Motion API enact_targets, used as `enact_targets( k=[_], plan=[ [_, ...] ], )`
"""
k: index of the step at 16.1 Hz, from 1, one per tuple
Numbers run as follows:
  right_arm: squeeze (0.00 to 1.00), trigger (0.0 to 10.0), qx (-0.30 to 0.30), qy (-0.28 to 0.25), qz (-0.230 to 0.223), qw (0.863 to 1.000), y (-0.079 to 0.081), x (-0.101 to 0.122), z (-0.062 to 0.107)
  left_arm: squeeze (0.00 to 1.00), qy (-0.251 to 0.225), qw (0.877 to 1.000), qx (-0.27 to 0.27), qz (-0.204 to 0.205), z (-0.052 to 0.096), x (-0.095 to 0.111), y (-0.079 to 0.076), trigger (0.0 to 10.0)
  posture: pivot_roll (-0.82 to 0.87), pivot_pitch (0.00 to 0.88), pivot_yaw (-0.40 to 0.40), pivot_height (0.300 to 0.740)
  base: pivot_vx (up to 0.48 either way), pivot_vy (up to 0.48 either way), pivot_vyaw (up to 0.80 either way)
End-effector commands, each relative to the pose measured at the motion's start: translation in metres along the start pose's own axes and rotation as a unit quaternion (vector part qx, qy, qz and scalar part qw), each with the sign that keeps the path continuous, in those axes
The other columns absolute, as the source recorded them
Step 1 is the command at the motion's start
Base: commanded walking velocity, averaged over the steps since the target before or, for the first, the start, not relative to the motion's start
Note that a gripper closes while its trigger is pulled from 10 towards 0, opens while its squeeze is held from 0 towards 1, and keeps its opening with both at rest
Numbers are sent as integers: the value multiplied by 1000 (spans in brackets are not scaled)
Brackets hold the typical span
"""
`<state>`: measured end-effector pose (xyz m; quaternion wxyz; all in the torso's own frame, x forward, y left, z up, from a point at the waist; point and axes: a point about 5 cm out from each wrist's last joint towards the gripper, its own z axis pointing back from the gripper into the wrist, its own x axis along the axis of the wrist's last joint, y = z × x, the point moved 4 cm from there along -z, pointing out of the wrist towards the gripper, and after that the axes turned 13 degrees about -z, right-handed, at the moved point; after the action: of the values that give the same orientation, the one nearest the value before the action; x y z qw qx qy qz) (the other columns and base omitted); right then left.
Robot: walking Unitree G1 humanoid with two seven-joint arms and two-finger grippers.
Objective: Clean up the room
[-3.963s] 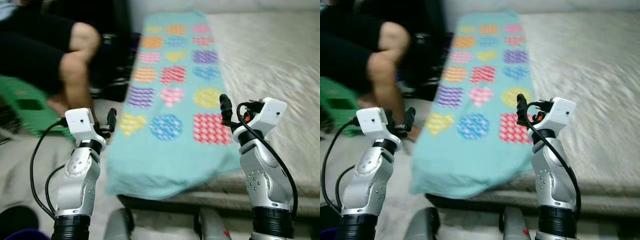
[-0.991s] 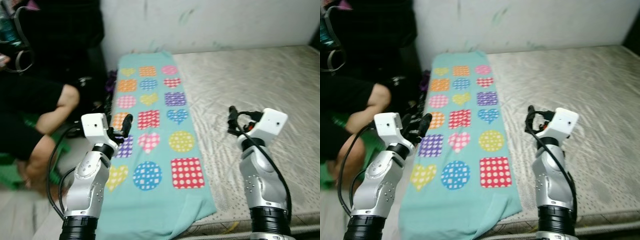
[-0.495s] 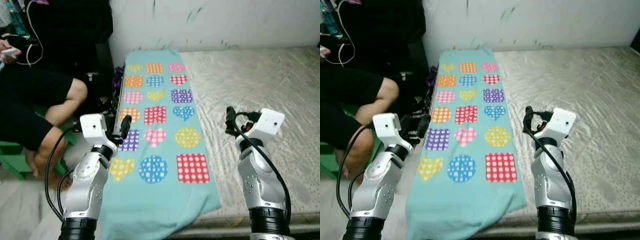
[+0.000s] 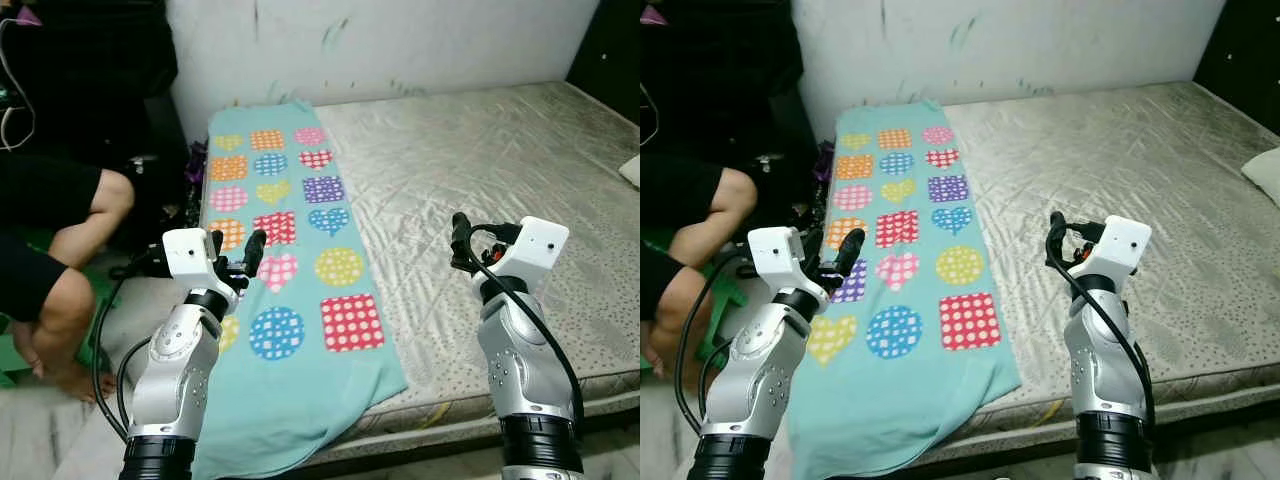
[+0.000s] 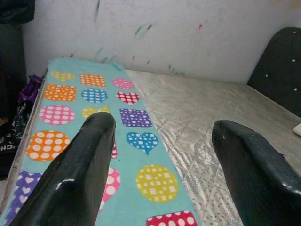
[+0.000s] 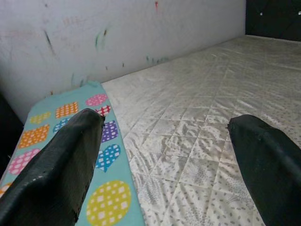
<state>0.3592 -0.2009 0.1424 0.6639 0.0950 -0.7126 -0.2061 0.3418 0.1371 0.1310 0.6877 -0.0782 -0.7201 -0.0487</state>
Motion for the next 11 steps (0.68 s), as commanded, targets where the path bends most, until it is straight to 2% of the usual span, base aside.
enact_targets(
  k=[1,10,11],
  plan=[
    [0,10000,13,13,5,1000,7,-6,0,0,-6,1000,5,-3,1,4,4,10000,-122,0,71,740,0,0,0],
    [0,10000,29,16,3,999,12,-9,2,0,-7,1000,5,-3,1,4,3,10000,-122,0,67,740,0,0,0],
    [0,10000,30,16,3,999,12,-8,1,0,-6,1000,5,-2,0,4,2,10000,-123,0,67,740,-247,0,0]
  ],
)
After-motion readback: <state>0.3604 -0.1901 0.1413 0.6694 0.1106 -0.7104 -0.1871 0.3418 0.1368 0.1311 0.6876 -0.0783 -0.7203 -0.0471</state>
